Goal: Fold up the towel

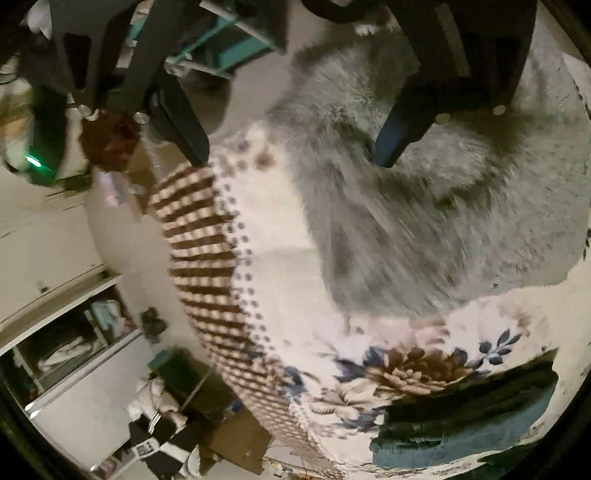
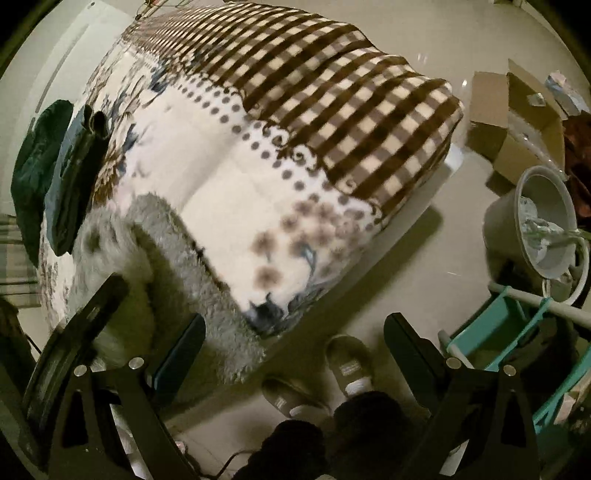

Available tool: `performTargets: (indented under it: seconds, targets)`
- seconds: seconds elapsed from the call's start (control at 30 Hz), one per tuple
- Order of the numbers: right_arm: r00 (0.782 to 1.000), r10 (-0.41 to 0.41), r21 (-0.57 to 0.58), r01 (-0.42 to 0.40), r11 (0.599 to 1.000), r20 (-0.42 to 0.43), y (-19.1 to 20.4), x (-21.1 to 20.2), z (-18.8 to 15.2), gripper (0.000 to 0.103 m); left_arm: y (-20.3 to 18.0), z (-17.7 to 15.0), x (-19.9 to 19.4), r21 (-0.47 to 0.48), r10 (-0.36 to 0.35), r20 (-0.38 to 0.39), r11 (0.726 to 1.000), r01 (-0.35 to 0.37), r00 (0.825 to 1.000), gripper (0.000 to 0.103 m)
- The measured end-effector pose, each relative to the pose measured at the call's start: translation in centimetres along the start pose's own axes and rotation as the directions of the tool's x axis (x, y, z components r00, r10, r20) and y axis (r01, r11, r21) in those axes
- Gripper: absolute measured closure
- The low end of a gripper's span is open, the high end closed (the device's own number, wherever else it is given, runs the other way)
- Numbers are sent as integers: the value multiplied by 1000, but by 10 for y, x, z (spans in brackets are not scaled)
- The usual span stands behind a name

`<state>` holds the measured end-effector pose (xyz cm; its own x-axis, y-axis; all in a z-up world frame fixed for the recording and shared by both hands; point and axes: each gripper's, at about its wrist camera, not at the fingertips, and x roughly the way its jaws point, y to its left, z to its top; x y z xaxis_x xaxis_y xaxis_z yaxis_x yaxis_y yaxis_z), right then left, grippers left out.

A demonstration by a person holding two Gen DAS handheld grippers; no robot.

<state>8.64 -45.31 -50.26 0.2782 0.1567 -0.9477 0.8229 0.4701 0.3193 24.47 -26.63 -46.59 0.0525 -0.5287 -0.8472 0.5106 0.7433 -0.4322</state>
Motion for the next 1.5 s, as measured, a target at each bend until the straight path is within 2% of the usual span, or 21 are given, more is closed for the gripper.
performTargets:
  seconds: [0.1, 0.23, 0.33, 0.4, 0.47, 0.53, 0.57, 0.6, 0.67, 0.77, 0.8, 0.87, 0.93, 0.97, 1.0, 1.07, 1.17, 1.27, 1.33, 1.37, 1.5]
  targets:
    - [999, 44, -18, -44, 999, -13, 8, 1, 12, 3, 11, 1, -34, -43, -40, -4, 998, 40, 999, 11]
    - [984, 174, -91, -178, 980, -44, 47, 5, 33, 2, 70, 4, -77, -164, 39, 77, 986, -26, 996, 11]
    - [945, 296, -180, -318, 931, -136, 95, 26, 46, 2, 122, 14, -82, -248, 159, 77, 959, -135, 984, 11]
    - [926, 317, -221, -359, 907, -203, 122, 46, 52, 2, 162, 23, -67, -298, 242, 41, 929, -219, 969, 11]
    - [907, 304, -256, -380, 889, -292, 148, 75, 57, 2, 188, 28, -48, -316, 264, -13, 914, -254, 964, 11]
    - [866, 298, -246, -415, 876, -402, 163, 101, 56, 2, 209, 34, -21, -330, 245, -72, 909, -254, 967, 11]
    - [841, 286, -220, -420, 881, -460, 167, 112, 54, 6, 215, 35, -14, -339, 231, -89, 908, -248, 969, 11]
    - [833, 286, -212, -423, 881, -474, 168, 114, 52, 31, 219, 35, -9, -344, 217, -96, 909, -237, 971, 11]
    - [859, 267, -253, -402, 880, -438, 167, 101, 53, 66, 220, 35, 0, -346, 192, -100, 913, -216, 976, 8]
    - [908, 238, -168, -310, 936, -346, 132, 82, 64, 71, 215, 35, 10, -338, 158, -99, 923, -183, 982, 8]
    - [926, 210, -167, -272, 948, -315, 123, 78, 67, 80, 214, 34, 13, -339, 162, -105, 922, -189, 981, 8]
    - [963, 31, -198, -87, 976, -269, 103, 80, 73, 83, 214, 35, 14, -346, 167, -109, 918, -195, 980, 8]
    - [949, 58, -119, -99, 988, -310, 85, 85, 74, 83, 215, 36, 11, -350, 163, -107, 917, -191, 981, 8]
    - [935, 123, -65, -153, 986, -331, 79, 83, 73, 71, 214, 36, 10, -347, 167, -103, 918, -193, 980, 8]
    - [925, 171, -43, -197, 980, -340, 77, 80, 70, 44, 214, 37, 8, -342, 173, -100, 919, -197, 980, 8]
    - [910, 268, -19, -288, 957, -316, 77, 67, 63, 12, 212, 37, 5, -337, 176, -100, 920, -200, 979, 8]
    - [842, 433, 54, -440, 896, -323, 75, 62, 49, 10, 210, 36, 1, -340, 175, -90, 920, -195, 981, 8]
    - [842, 381, 21, -404, 914, -383, 84, 85, 28, 10, 207, 35, 1, -349, 166, -81, 919, -184, 983, 8]
    - [839, 357, 7, -388, 921, -411, 87, 104, 14, 28, 205, 34, -1, -354, 160, -81, 918, -179, 984, 8]
    - [854, 323, -20, -362, 932, -408, 89, 109, 5, 77, 204, 34, -2, -356, 154, -80, 919, -173, 985, 8]
    - [906, 276, -55, -309, 949, -321, 82, 71, -4, 81, 201, 33, -14, -367, 117, -50, 921, -127, 992, 8]
